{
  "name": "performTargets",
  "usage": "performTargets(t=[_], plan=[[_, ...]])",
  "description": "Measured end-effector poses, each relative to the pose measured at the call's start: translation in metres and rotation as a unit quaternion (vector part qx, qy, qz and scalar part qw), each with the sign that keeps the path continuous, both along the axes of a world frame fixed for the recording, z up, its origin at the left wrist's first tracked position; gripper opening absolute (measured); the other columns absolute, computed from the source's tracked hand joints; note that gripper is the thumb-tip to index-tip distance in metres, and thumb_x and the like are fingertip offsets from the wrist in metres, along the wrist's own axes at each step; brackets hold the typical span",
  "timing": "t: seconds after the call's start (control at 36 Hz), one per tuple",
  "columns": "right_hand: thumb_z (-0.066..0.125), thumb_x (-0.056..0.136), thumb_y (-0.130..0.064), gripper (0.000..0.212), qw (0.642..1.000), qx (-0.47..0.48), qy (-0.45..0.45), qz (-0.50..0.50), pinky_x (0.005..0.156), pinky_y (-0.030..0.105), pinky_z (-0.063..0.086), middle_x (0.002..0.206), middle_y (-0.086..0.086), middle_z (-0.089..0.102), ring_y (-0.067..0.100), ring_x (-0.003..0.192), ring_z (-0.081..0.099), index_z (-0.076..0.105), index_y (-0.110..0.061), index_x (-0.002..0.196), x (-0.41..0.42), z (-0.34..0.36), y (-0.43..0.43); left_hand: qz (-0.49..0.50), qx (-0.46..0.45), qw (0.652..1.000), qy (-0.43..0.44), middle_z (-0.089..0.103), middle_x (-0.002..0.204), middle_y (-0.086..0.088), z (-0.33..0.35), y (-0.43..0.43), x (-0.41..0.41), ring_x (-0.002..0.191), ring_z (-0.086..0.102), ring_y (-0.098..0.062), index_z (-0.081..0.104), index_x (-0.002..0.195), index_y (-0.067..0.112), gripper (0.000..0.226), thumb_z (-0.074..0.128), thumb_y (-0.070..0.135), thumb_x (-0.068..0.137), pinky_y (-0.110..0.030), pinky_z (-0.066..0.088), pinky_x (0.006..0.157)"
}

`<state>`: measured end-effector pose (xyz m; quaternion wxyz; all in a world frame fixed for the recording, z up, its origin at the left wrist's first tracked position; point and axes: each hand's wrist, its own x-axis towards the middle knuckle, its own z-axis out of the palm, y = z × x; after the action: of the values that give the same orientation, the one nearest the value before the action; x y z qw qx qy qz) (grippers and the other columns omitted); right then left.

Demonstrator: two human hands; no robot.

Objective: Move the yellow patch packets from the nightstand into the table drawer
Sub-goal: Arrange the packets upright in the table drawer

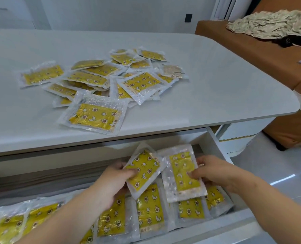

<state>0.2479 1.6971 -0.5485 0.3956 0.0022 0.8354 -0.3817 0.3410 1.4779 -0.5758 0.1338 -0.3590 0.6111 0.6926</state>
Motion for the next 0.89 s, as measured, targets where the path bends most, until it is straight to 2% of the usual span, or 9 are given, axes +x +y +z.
performTargets(t=[0.11, 0.19, 0.36, 0.47, 0.56, 0.64, 0.72, 0.81, 0.89], plan=[[0.067, 0.083, -0.011, 0.03, 0.99, 0.09, -0.019, 0.11, 0.049, 0.019, 0.047, 0.086, -0.001, 0.06, 0.01, 0.066, 0.06, 0.046, -0.019, 0.103, 0.002, -0.002, -0.003, -0.085, -0.067, 0.993, -0.038, 0.066, 0.098, -0.022, -0.009, 0.004, 0.005, 0.092, 0.065, -0.037, 0.053, 0.101, 0.005, 0.025, 0.066, -0.002, 0.081, -0.047, 0.053, 0.086], [0.07, 0.08, -0.016, 0.041, 0.971, 0.146, -0.027, 0.187, 0.05, 0.021, 0.047, 0.087, -0.006, 0.057, 0.012, 0.072, 0.06, 0.043, -0.026, 0.108, 0.003, -0.003, -0.005, -0.178, -0.174, 0.968, -0.039, 0.062, 0.089, -0.007, -0.007, 0.013, 0.008, 0.073, 0.06, -0.019, 0.046, 0.096, 0.017, 0.028, 0.069, 0.012, 0.081, -0.027, 0.048, 0.062], [0.052, 0.09, -0.039, 0.027, 0.962, 0.181, 0.057, 0.194, 0.049, 0.02, 0.04, 0.073, 0.001, 0.052, 0.011, 0.058, 0.049, 0.055, -0.013, 0.082, -0.002, -0.012, -0.008, -0.297, -0.326, 0.897, -0.014, 0.056, 0.087, 0.009, 0.001, 0.018, 0.007, 0.078, 0.053, -0.009, 0.048, 0.097, 0.027, 0.021, 0.055, 0.044, 0.088, -0.025, 0.037, 0.063], [0.053, 0.091, -0.038, 0.034, 0.946, 0.204, 0.116, 0.223, 0.049, 0.022, 0.029, 0.064, 0.0, 0.044, 0.01, 0.051, 0.039, 0.044, -0.015, 0.066, -0.004, -0.017, -0.008, -0.316, -0.311, 0.896, -0.028, 0.057, 0.125, -0.002, -0.008, 0.015, 0.006, 0.11, 0.055, -0.018, 0.052, 0.127, 0.019, 0.037, 0.051, 0.034, 0.093, -0.023, 0.041, 0.08], [0.059, 0.087, -0.028, 0.019, 0.939, 0.215, 0.134, 0.233, 0.049, 0.019, 0.034, 0.075, 0.0, 0.053, 0.011, 0.059, 0.048, 0.056, -0.01, 0.084, -0.006, -0.018, -0.007, -0.266, -0.252, 0.93, -0.024, 0.063, 0.101, -0.005, -0.012, 0.012, 0.005, 0.079, 0.056, -0.014, 0.059, 0.107, 0.015, 0.019, 0.06, 0.02, 0.088, -0.02, 0.042, 0.059], [0.063, 0.084, -0.024, 0.03, 0.941, 0.226, 0.119, 0.22, 0.051, 0.017, 0.042, 0.081, -0.004, 0.054, 0.009, 0.064, 0.052, 0.051, -0.014, 0.109, -0.004, -0.016, -0.008, -0.193, -0.174, 0.965, -0.038, 0.061, 0.079, -0.004, -0.011, 0.011, 0.004, 0.067, 0.059, -0.013, 0.054, 0.085, 0.016, 0.014, 0.066, 0.009, 0.083, -0.02, 0.048, 0.049], [0.065, 0.08, -0.039, 0.057, 0.921, 0.249, 0.195, 0.227, 0.083, 0.028, 0.05, 0.112, -0.002, 0.056, 0.014, 0.098, 0.057, 0.041, -0.024, 0.13, -0.003, -0.015, -0.01, -0.137, -0.086, 0.986, -0.046, 0.065, 0.085, -0.011, -0.009, 0.012, 0.005, 0.075, 0.065, -0.025, 0.055, 0.09, 0.01, 0.021, 0.07, 0.0, 0.078, -0.031, 0.056, 0.062], [0.057, 0.086, -0.045, 0.059, 0.964, 0.065, 0.218, 0.139, 0.098, 0.03, 0.044, 0.133, -0.003, 0.048, 0.015, 0.119, 0.05, 0.035, -0.029, 0.139, 0.003, -0.008, -0.024, -0.113, -0.013, 0.993, -0.031, 0.068, 0.094, -0.015, -0.005, 0.015, 0.007, 0.089, 0.067, -0.032, 0.055, 0.098, 0.006, 0.028, 0.069, -0.006, 0.077, -0.046, 0.055, 0.083], [0.058, 0.091, -0.025, 0.048, 0.987, -0.126, 0.082, 0.065, 0.083, 0.026, 0.053, 0.119, 0.002, 0.061, 0.015, 0.101, 0.062, 0.037, -0.032, 0.133, 0.007, -0.003, -0.035, -0.14, -0.002, 0.99, -0.006, 0.068, 0.103, -0.016, -0.001, 0.02, 0.007, 0.094, 0.067, -0.031, 0.054, 0.106, 0.005, 0.034, 0.068, -0.005, 0.078, -0.044, 0.055, 0.085]])
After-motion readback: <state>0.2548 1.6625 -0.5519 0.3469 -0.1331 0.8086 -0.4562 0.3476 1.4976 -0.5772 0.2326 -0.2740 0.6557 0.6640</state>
